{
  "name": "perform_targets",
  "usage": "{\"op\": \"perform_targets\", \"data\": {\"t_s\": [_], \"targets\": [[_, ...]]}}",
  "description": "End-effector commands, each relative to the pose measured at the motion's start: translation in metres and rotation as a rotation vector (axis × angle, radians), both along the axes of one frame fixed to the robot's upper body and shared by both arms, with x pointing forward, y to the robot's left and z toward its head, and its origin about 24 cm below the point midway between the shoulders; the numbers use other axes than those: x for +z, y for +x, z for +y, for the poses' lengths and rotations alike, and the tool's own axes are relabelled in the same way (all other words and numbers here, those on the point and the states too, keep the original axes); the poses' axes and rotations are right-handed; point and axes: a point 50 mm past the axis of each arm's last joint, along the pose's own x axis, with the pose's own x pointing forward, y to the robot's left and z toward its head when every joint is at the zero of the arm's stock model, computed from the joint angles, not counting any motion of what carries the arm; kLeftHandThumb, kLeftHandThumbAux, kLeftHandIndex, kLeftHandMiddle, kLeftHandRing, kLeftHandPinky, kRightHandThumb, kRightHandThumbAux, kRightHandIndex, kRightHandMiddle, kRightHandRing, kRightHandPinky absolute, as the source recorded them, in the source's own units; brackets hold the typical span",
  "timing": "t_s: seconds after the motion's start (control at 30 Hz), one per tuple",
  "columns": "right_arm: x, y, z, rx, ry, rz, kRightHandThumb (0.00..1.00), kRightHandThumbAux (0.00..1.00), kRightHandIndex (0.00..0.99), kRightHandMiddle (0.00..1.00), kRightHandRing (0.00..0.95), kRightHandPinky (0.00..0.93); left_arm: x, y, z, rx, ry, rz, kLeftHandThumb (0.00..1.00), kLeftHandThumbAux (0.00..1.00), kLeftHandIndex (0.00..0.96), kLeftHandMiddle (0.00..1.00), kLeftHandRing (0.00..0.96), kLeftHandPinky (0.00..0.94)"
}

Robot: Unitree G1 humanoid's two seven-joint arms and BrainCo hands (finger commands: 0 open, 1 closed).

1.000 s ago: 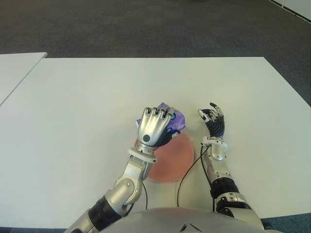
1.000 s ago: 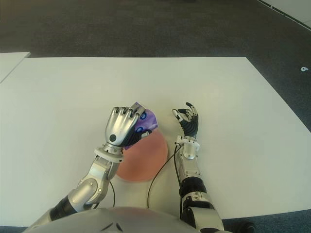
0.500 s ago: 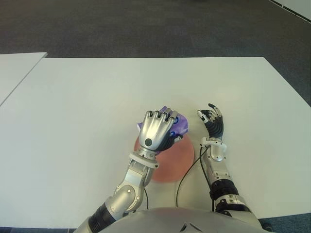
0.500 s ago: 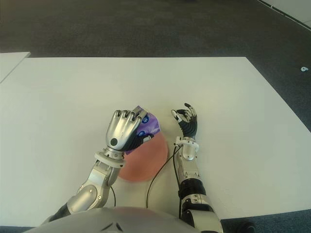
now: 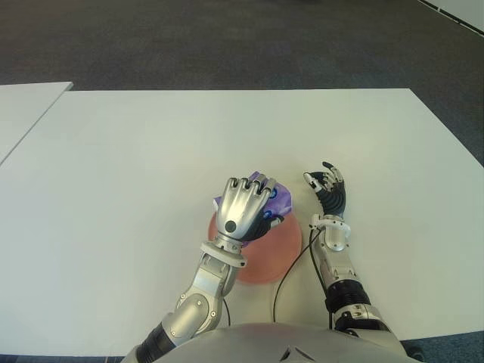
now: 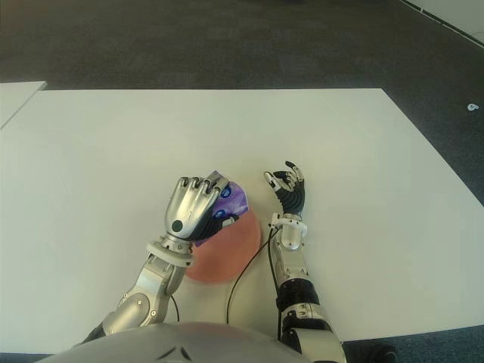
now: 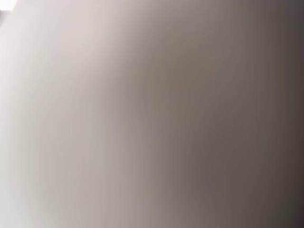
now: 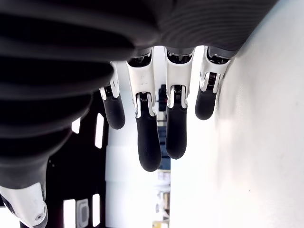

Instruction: Put the tissue paper into the plate.

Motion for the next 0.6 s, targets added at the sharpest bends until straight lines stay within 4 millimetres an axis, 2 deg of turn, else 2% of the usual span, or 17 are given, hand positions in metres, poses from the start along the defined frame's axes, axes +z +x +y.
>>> {"op": "perform_targets", "data": {"t_s": [0.03, 0.27, 0.4, 0.6], "targets": [[-0.0271, -0.0169, 0.0002, -0.015, 0.01, 0.148, 0.947, 0.633, 0.204, 0.482, 0.377, 0.239, -0.0031, -0.0038, -0.0031, -0.011, -0.011, 0.003, 0.853, 0.665, 0.4, 0.542, 0.838, 0.855], [-0.028, -0.017, -0.0004, -0.017, 0.002, 0.15, 0.946, 0.632, 0.204, 0.483, 0.382, 0.237, -0.0053, -0.0036, -0.002, -0.014, -0.02, -0.008, 0.853, 0.666, 0.399, 0.54, 0.838, 0.855], [-0.0283, -0.0169, -0.0006, -0.02, -0.001, 0.153, 0.946, 0.631, 0.204, 0.483, 0.381, 0.229, -0.0028, -0.0023, -0.0011, -0.014, -0.085, -0.043, 0.852, 0.667, 0.398, 0.537, 0.839, 0.853], [-0.0285, -0.0168, -0.0008, -0.022, -0.002, 0.147, 0.947, 0.631, 0.202, 0.483, 0.373, 0.21, 0.0004, -0.0007, -0.0005, -0.016, -0.15, -0.045, 0.846, 0.664, 0.412, 0.557, 0.779, 0.726]]}}
